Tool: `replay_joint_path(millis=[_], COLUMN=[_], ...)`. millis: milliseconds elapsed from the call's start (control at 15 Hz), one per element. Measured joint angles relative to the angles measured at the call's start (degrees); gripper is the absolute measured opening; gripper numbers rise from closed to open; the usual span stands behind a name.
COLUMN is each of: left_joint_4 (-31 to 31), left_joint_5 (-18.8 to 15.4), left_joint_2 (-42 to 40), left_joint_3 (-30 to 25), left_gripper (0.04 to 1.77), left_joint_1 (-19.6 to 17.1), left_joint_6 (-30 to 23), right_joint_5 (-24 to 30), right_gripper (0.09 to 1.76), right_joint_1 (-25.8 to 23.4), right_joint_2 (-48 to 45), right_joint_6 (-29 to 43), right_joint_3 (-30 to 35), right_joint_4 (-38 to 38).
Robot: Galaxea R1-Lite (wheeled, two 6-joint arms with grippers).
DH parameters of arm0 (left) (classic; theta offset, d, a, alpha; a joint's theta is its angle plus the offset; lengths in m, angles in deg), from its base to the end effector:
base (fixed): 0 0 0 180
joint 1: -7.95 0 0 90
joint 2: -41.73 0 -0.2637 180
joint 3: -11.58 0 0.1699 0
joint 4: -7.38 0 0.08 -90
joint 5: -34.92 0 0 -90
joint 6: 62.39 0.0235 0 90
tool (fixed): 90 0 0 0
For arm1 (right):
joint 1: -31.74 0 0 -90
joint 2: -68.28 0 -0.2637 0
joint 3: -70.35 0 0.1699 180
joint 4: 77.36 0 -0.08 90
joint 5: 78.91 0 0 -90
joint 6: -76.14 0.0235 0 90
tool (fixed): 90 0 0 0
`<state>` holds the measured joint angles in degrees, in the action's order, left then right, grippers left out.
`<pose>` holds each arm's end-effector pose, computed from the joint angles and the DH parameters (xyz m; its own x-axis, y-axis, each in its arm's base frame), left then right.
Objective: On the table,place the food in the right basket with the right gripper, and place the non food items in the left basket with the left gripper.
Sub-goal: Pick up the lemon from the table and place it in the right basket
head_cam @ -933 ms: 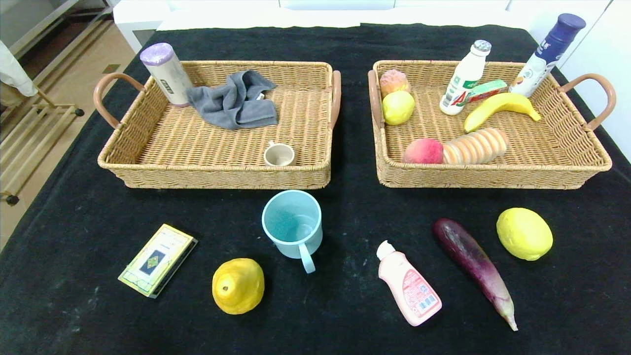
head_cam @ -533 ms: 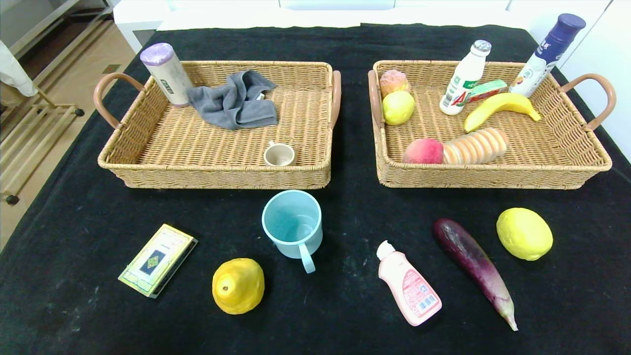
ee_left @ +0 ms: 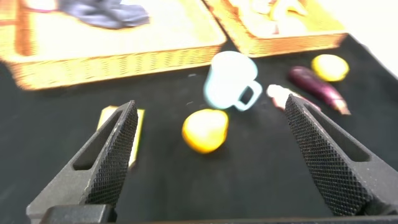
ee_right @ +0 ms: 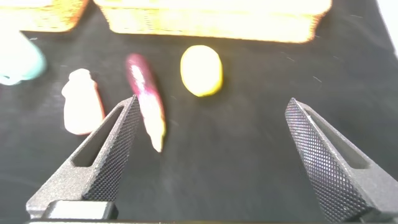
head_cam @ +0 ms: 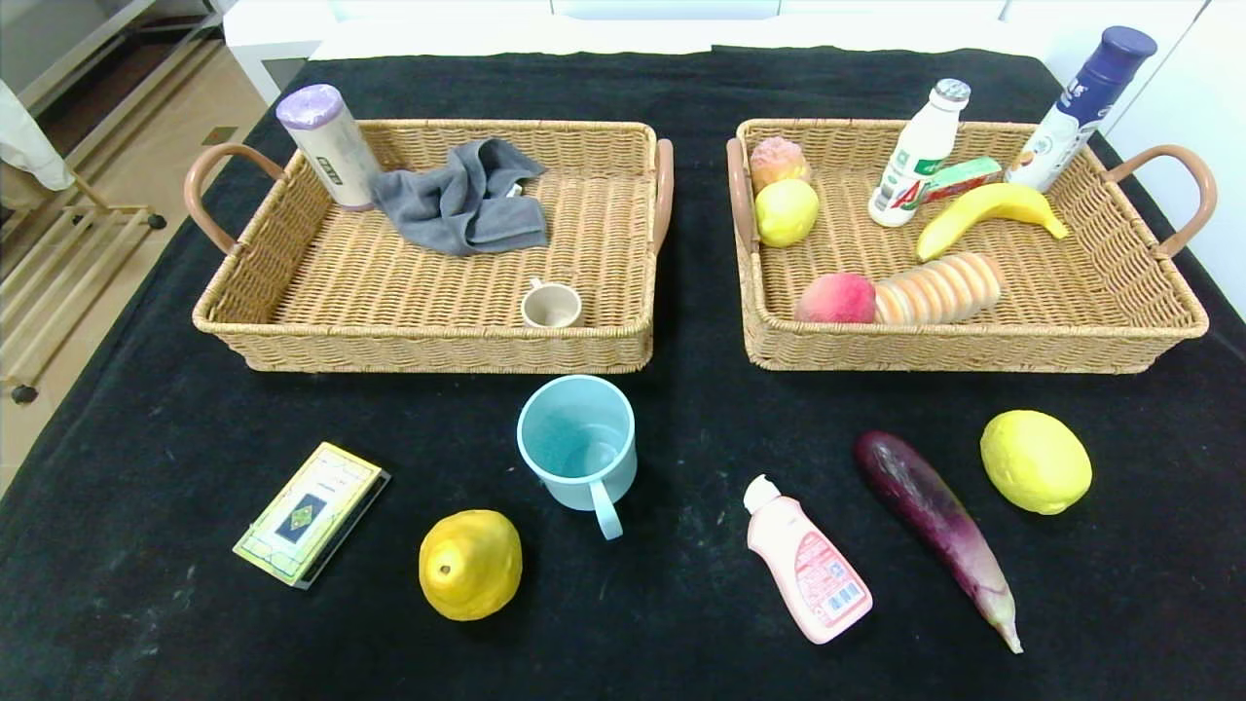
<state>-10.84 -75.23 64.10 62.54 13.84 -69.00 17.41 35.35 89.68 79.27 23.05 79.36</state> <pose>0.0049 -0.0086 0.2000 0.8832 -0.4374 0.1690 0.4511 0.8910 -0.0516 0.0104 0.0032 0.1752 0.9840 0.1724 0.0454 -0.1746 0.9834 0.0495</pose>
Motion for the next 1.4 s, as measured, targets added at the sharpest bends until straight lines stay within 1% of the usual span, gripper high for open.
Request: replay_joint_path(millis=[67,200,333,400,533,600,667,1000,1400], left_joint_4=[1.7,4.0,5.2,5.6,6.0,6.1,6.3,6.6,6.3], left_joint_5=[-0.4,-1.2,-1.6,-1.7,-1.8,-1.9,-2.1,-2.1,-2.0], left_joint_2=[4.3,12.8,20.5,23.7,29.4,31.6,33.4,38.0,38.8], left_joint_3=[1.8,5.2,9.1,10.8,13.5,14.4,15.2,16.3,15.1], left_gripper=[1.72,1.72,1.72,1.72,1.72,1.72,1.72,1.72,1.72], left_joint_1=[1.3,3.7,6.7,8.4,11.2,11.9,12.3,15.4,16.5], left_joint_6=[0.0,1.0,3.8,5.0,6.2,6.5,6.7,7.6,8.0], right_joint_5=[0.0,0.0,-0.2,-0.3,-0.4,-0.4,-0.4,-1.9,-2.9], right_gripper=[1.71,1.71,1.71,1.71,1.71,1.71,1.71,1.71,1.71], right_joint_1=[2.0,6.8,10.4,11.8,16.6,19.3,20.9,22.8,23.0], right_joint_2=[3.8,11.8,20.0,23.6,28.9,30.8,32.5,39.5,41.6], right_joint_6=[-0.1,0.0,-0.1,-0.1,0.6,1.7,2.4,2.9,3.0], right_joint_3=[-2.1,-6.2,-9.9,-11.7,-15.2,-16.8,-17.7,-18.7,-18.4], right_joint_4=[0.7,4.8,9.6,10.8,11.9,11.9,11.9,12.3,12.1])
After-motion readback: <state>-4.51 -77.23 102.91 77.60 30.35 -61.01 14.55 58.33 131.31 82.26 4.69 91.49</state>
